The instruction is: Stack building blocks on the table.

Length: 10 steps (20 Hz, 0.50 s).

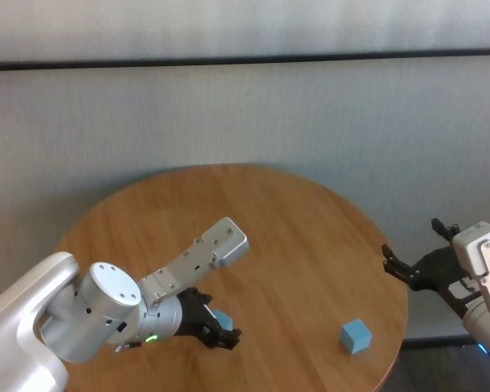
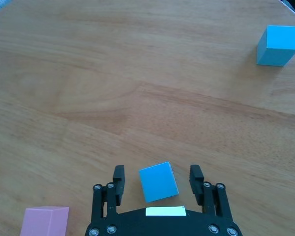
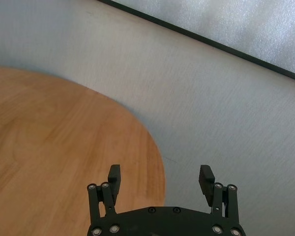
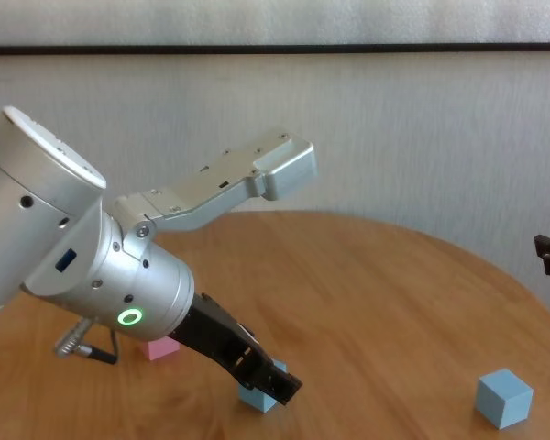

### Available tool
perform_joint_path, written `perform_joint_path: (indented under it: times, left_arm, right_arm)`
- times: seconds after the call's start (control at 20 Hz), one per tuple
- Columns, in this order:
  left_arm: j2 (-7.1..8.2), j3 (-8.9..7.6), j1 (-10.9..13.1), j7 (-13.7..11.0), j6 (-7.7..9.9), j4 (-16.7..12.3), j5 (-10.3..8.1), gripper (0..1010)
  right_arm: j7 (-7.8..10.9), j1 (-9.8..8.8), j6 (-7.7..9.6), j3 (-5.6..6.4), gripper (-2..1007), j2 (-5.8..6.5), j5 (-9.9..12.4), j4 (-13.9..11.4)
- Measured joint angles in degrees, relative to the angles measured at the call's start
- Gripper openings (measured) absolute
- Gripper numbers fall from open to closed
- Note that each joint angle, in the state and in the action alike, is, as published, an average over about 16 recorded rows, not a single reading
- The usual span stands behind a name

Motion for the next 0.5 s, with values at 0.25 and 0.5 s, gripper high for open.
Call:
perform_joint_path:
  times: [0.25,0.5]
  left_arm:
    - [0.06,-2.04,1.29,-0.12,-0.52,-1.7,-1.37,928]
    - [-0.72,-6.33,3.92,3.22,-0.93,-4.35,-3.33,985]
  right_arm:
    - [0.0,0.0,0.0,0.0,1004,0.0,0.0,0.0]
    - [0.0,0.0,0.0,0.0,1005,0.0,0.0,0.0]
